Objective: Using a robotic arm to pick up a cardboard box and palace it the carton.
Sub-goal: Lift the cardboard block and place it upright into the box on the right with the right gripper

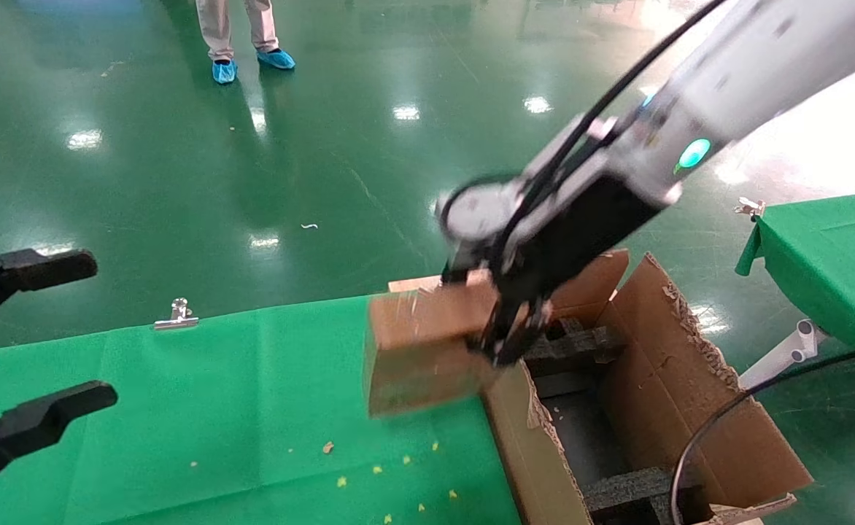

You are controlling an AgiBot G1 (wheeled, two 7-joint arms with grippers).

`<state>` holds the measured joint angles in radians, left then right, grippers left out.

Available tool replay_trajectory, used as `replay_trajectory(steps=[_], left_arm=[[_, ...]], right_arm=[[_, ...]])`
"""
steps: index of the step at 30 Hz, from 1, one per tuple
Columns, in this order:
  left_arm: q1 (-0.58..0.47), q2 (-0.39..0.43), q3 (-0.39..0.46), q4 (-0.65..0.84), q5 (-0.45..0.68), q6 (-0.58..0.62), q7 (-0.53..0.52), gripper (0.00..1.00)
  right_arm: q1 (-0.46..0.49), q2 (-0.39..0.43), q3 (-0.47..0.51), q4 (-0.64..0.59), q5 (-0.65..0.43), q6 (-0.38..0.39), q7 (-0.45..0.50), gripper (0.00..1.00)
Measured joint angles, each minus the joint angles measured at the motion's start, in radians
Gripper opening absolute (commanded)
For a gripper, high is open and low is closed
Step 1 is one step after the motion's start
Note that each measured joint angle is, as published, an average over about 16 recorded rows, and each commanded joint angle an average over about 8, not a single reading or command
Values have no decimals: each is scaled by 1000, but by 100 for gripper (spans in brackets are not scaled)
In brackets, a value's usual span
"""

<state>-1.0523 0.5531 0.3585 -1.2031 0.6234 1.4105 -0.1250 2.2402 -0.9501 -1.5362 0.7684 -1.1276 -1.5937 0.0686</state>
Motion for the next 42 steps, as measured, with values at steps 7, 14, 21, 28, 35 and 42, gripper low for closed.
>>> replay_trajectory(steps=[7,14,21,28,35,42], left_arm=[[0,0,0,0,0,0,0,100],[0,0,0,0,0,0,0,100],[0,0,0,0,0,0,0,100],[0,0,0,0,0,0,0,100],[0,0,0,0,0,0,0,100],[0,0,0,0,0,0,0,100]], right_arm=[[126,22,-94,-47,55,-2,-39,0],[200,69,-196,-72,82,-3,-63,0],[263,140,-309,-77,79,-4,-66,0],[325,215,-430,-75,69,-3,-57,0],[361,284,-538,-81,74,2,-30,0],[354,332,-615,-109,92,26,59,0]])
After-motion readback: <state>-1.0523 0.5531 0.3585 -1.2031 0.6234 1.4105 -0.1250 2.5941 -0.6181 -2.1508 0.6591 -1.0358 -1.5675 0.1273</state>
